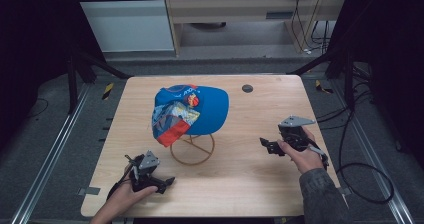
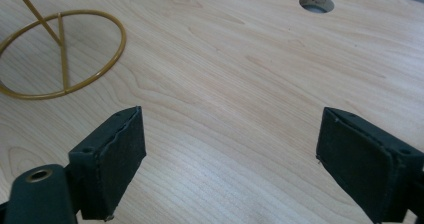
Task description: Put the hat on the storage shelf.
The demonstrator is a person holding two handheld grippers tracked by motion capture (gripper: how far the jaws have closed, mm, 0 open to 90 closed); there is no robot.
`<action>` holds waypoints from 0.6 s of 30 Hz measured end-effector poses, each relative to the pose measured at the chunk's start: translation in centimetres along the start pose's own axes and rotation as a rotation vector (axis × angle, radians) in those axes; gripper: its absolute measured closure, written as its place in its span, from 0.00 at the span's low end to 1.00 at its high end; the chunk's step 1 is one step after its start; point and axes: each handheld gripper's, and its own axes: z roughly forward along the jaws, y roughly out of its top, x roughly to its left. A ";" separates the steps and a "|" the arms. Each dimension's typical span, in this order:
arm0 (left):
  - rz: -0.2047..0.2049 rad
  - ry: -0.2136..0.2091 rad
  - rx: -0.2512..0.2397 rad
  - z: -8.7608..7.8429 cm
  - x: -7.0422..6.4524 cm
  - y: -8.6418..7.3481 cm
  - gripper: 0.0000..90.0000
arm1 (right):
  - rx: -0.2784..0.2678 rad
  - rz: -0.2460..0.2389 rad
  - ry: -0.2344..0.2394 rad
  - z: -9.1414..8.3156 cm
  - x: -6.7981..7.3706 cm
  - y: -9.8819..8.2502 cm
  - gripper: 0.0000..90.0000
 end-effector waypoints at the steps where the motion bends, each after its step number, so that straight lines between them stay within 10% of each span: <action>1: 0.000 0.000 0.000 0.0 0.0 0.0 0.00 | -0.001 0.010 0.005 0.1 0.1 -0.1 0.14; 18: 0.005 0.000 0.002 0.0 0.0 0.0 0.00 | 0.029 0.057 0.087 3.0 2.6 -3.4 0.10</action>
